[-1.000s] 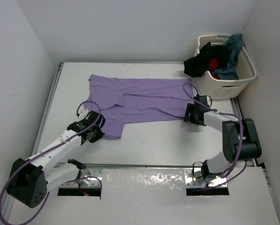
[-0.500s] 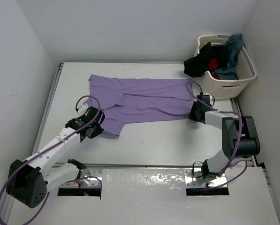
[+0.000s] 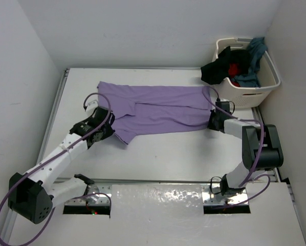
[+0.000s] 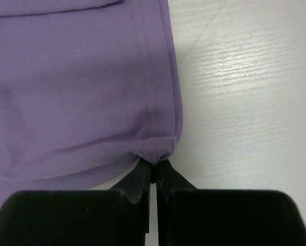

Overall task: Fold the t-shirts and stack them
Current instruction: Grap the side of the flattened tshirt closest away from the robot with both arms, then fold the other side of the tshirt into a rectangle

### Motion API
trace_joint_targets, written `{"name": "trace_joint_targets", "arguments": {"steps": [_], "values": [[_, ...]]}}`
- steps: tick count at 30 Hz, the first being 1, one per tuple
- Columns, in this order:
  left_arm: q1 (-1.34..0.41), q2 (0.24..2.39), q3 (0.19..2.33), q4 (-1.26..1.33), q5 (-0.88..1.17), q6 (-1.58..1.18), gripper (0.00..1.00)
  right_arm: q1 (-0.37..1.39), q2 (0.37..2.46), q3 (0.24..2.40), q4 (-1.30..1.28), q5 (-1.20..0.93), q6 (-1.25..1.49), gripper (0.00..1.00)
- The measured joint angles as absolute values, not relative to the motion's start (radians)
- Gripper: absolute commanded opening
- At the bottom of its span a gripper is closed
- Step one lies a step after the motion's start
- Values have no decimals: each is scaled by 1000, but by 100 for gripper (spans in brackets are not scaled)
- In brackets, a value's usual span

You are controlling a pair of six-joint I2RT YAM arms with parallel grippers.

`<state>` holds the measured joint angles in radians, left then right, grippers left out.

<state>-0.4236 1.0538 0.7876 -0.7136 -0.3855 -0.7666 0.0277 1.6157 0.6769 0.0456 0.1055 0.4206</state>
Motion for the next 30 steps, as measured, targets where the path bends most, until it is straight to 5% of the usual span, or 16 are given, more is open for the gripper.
{"name": "trace_joint_targets", "arguments": {"steps": [30], "values": [[-255,1702,1462,-233,-366,-255,0,28,1808,1216,-323,143,350,0]]}}
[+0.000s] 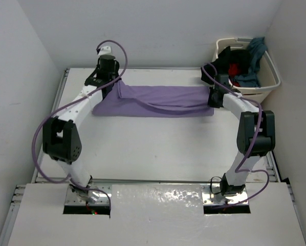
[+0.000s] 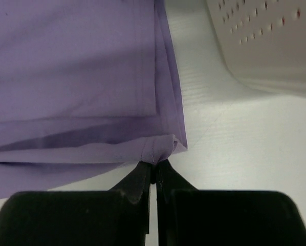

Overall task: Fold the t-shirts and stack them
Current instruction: Fold the other side of the tshirt into a rectangle

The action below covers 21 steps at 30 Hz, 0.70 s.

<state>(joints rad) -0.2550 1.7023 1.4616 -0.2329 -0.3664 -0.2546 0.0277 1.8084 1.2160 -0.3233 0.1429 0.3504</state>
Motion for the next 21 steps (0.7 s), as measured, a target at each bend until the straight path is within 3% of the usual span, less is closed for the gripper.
{"name": "trace_joint_targets", "arguments": {"steps": [13,14,15,16,17,19,21], "values": [[-200,2088,1802,-337,-365,-163,2,26,2013,1477,-394,183,332,0],[-194,2116,1831,-350,-366,-163,9,25,2031,1494,-400,186,332,0],[-190,2148,1865,-362,-366,-164,25,25,2051,1516,-414,194,332,17],[-186,2177,1898,-374,-366,-162,45,25,2072,1540,-427,200,338,28],[-181,2207,1934,-387,-364,-162,76,23,2096,1568,-438,208,339,35],[-173,2269,2011,-405,-364,-178,80,21,2141,1627,-465,215,338,53],[-163,2324,2080,-421,-357,-185,89,21,2168,1661,-472,207,332,56]]}}
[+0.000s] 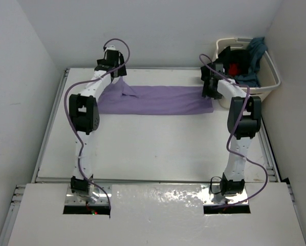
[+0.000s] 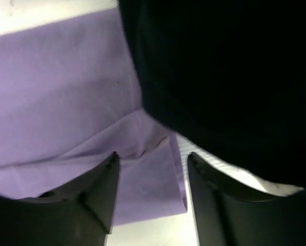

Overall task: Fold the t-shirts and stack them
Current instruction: Fold the other side of the tshirt into a rectangle, then rotate the tshirt 90 degrees

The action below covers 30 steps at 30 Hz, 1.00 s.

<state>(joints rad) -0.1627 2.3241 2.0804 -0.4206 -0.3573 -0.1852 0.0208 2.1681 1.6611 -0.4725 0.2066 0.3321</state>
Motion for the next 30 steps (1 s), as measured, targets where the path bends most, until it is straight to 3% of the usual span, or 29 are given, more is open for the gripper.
{"name": "trace_joint_targets", "arguments": {"steps": [1,5,8,11,16,30], "values": [[-159,2345,2107,-432,-350,-187,91,20,2169,1663,-474,197,331,66],[-145,2363,2131,-461,-311,-197,95,23,2135,1604,-442,117,317,72],[-142,2311,2032,-430,-280,-215,99,32,2054,1504,-426,71,312,77],[-142,2223,1885,-421,-236,-240,99,47,1969,1431,-404,31,308,99],[-142,2131,1732,-379,-101,-280,100,97,1913,1393,-356,-5,295,99],[-171,2228,1779,-350,99,-324,100,120,2096,1466,-344,-26,296,99]]}}
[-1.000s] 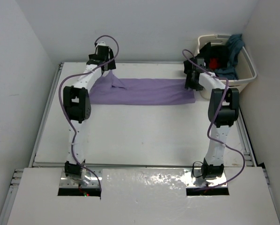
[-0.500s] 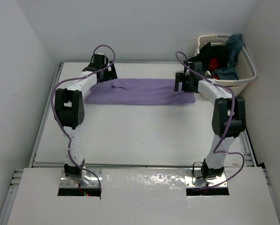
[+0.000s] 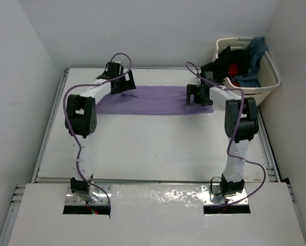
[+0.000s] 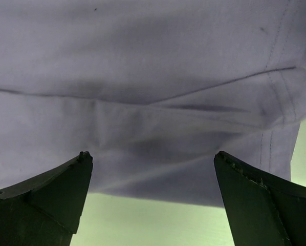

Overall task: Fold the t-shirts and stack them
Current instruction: Rotate the tshirt 90 degrees

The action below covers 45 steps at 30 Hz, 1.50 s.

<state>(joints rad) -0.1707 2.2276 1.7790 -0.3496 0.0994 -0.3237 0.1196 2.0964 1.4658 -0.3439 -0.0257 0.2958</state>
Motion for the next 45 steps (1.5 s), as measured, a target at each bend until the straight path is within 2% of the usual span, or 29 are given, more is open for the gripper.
{"name": "trace_joint_targets", "arguments": {"steps": [14,30,34,39,45], "values": [[-208,2272,1781,-361,112,-339,100,118,2144,1492,-344,-8,299,99],[-199,2274,1748,-366,-79,-391,100,95,2140,1469,-324,-2,299,99],[-191,2285,1755,-348,-77,-412,100,97,2069,1334,-214,-8,304,99],[-190,2389,1906,-316,-47,-432,100,189,1876,1042,-124,15,327,99],[-204,2589,2195,-238,50,-440,100,606,1606,703,-29,25,448,99]]}}
